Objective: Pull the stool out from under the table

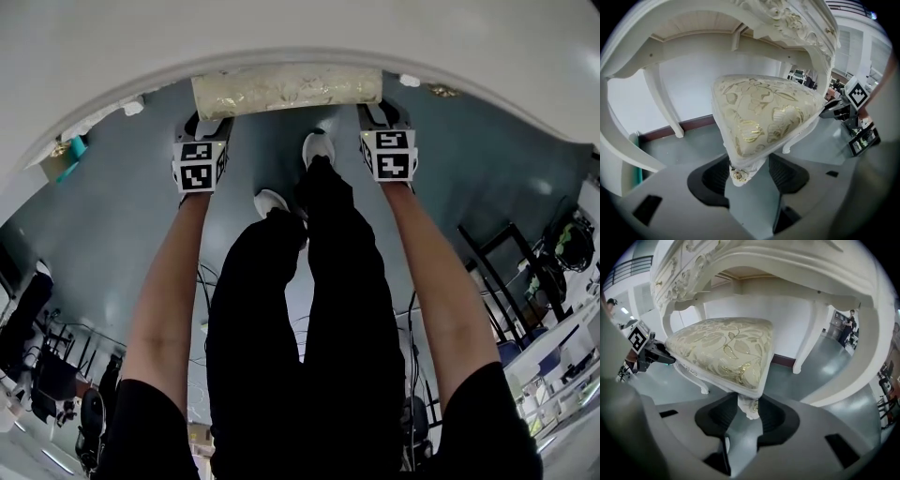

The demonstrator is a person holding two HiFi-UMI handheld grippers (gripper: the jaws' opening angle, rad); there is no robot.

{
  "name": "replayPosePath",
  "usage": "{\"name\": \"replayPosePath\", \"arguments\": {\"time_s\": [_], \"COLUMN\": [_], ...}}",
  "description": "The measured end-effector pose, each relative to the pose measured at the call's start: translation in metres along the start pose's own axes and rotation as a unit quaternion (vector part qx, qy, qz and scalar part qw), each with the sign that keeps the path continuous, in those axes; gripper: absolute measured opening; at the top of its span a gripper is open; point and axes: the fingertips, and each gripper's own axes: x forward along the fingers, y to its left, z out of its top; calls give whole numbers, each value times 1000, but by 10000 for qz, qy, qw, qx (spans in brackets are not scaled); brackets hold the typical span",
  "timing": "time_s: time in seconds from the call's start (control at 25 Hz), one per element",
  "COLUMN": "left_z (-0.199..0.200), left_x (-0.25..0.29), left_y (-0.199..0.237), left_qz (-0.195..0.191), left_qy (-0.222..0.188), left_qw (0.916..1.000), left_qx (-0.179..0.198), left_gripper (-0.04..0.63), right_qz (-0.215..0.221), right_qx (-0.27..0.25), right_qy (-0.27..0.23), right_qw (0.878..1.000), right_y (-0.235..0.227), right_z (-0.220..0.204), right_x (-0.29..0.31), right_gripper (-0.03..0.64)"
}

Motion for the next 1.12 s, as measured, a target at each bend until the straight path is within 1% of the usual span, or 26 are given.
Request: {"name": "replayPosePath", "arguments": {"time_s": [0.08,0.2,0.48,0.64,0.76,0.96,1.04,1.12], "left_z": [-9,-19,-11,-16,-24,-38,-44,-54], "left_x": [-8,-14,-14,-18,-23,-32,-37,-43], "left_y": [-5,-13,-12,-15,-20,-34,-39,-44], "left_qz": [61,22,-98,-125,-180,-354,-351,-286], "left_qy": [-7,5,-89,53,182,358,381,403], "left_qw": [10000,9999,9999,9999,9996,9985,9985,9987], "left_qx": [-33,-106,0,31,87,197,191,104], "left_gripper": [267,267,267,267,267,267,267,268], "right_qz": [12,66,144,172,185,207,187,150], "right_qx": [-90,-104,50,-112,-132,-25,58,104], "right_qy": [146,204,114,247,356,526,633,723], "right_qw": [9999,9997,9998,9995,9991,9984,9978,9972], "right_y": [6,13,16,19,24,31,36,43], "right_z": [-13,-30,-24,-34,-45,-64,-72,-83], "right_x": [-6,-13,-15,-20,-26,-39,-43,-48], "right_gripper": [144,144,154,158,158,158,159,164]}}
